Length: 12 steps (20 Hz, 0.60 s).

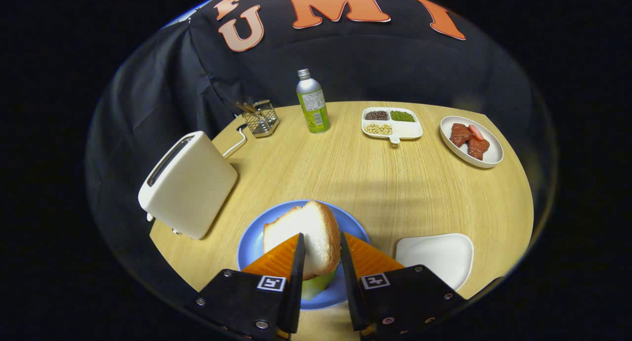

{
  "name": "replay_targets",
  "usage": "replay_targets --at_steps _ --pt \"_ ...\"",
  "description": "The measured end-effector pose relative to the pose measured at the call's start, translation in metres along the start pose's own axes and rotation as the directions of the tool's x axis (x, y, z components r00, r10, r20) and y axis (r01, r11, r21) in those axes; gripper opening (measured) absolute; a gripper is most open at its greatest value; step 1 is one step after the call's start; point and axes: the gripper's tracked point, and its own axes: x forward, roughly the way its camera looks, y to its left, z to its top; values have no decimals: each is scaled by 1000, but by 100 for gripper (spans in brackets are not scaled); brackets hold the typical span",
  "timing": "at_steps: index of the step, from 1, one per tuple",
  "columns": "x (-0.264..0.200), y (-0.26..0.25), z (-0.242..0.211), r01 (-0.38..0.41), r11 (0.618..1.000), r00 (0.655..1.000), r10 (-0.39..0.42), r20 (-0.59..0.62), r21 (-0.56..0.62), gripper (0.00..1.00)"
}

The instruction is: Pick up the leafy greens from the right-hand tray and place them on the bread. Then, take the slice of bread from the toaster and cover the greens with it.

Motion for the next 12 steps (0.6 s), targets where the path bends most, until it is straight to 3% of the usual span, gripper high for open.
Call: replay_targets --at_steps 3,8,10,12 --pt "-1 -3 -9 -4 1000 999 4 -36 -15 56" --pt "-22 -23 7 42 999 999 -42 19 0 90" --pt "-37 -40 21 77 997 995 -78 55 21 98" --pt "-57 -52 39 107 993 988 -111 107 39 98"
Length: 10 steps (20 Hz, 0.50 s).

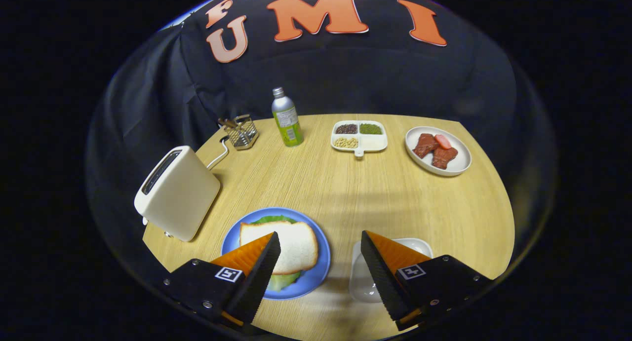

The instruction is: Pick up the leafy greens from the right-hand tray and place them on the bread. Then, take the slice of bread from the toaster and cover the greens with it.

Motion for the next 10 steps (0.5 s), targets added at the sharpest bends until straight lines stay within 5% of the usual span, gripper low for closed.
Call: replay_targets --at_steps 5,10 --pt "-50 -51 59 97 995 982 -97 160 9 98" --pt "-110 -86 111 184 983 922 -178 344 16 98"
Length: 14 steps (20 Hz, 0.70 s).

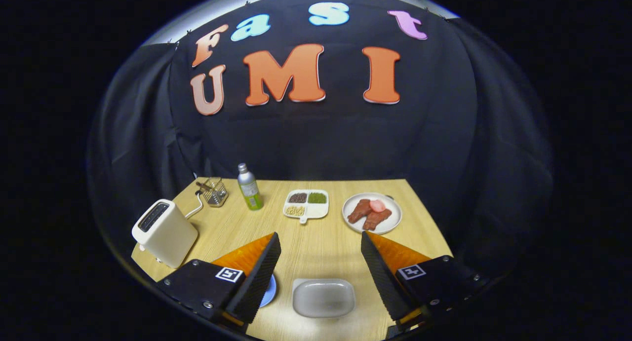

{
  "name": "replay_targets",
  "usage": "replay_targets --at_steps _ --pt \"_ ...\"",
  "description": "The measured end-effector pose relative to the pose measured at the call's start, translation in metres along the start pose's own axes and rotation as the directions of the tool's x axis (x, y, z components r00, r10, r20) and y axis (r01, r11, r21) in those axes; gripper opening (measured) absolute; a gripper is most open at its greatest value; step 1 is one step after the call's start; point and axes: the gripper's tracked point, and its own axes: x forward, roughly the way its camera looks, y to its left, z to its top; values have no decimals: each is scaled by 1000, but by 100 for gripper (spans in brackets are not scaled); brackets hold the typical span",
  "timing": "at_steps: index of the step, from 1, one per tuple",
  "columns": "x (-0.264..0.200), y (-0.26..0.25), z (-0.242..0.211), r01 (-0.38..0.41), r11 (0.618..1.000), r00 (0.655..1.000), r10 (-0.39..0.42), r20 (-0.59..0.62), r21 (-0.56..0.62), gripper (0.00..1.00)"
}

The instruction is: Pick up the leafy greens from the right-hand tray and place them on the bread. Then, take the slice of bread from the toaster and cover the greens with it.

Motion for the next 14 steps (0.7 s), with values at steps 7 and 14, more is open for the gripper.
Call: replay_targets --at_steps 7,14 --pt "-42 -33 47 92 996 981 -89 175 -8 98" --pt "-56 -41 41 83 995 977 -90 195 47 98"
